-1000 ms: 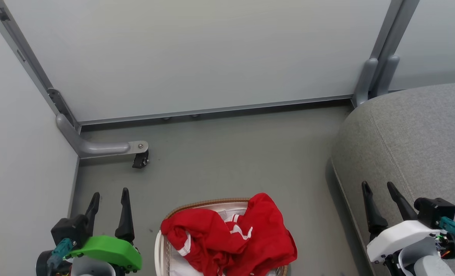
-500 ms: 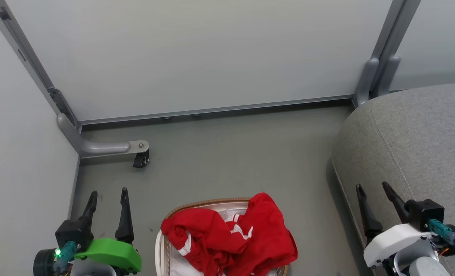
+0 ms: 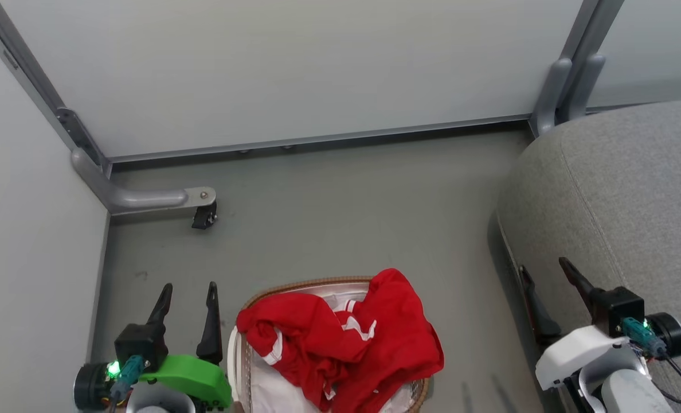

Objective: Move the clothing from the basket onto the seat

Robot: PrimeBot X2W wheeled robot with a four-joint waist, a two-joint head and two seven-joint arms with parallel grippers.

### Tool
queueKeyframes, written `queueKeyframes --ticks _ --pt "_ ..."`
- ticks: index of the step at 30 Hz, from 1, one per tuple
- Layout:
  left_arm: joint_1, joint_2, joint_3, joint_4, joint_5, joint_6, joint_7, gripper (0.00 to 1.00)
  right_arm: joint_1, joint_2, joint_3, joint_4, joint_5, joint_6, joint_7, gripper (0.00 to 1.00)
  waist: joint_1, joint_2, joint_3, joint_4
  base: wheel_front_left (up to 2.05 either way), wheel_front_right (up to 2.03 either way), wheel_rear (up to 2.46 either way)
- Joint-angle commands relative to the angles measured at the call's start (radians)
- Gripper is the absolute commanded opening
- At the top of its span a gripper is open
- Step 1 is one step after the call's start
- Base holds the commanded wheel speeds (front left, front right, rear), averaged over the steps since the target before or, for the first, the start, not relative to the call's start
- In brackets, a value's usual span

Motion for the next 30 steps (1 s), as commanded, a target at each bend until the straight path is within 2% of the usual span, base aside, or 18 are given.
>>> queueKeyframes --ticks 1,4,16,30 --pt "-0.032 0.0 -0.015 0.005 0.005 -0.002 -0.009 1.0 -0.027 -0.01 0.009 -0.009 -0.023 0.0 -0.009 1.0 0.0 0.0 0.077 -0.029 0.0 0.0 0.0" --pt "-0.085 0.001 -0.057 0.04 -0.018 0.003 -0.012 1.0 -0.066 -0.018 0.022 -0.023 -0.038 -0.001 -0.014 1.0 0.0 0.0 0.151 -0.054 0.0 0.0 0.0" --pt "-0.329 0.002 -0.214 0.215 -0.041 -0.019 -0.017 1.0 -0.203 -0.012 0.071 -0.079 -0.049 -0.001 -0.019 1.0 0.0 0.0 0.433 -0.15 0.0 0.0 0.0" --pt "-0.446 0.002 -0.364 0.387 -0.058 -0.033 -0.017 1.0 -0.279 -0.009 0.095 -0.097 -0.037 -0.001 -0.019 1.0 0.0 0.0 0.601 -0.201 0.0 0.0 0.0"
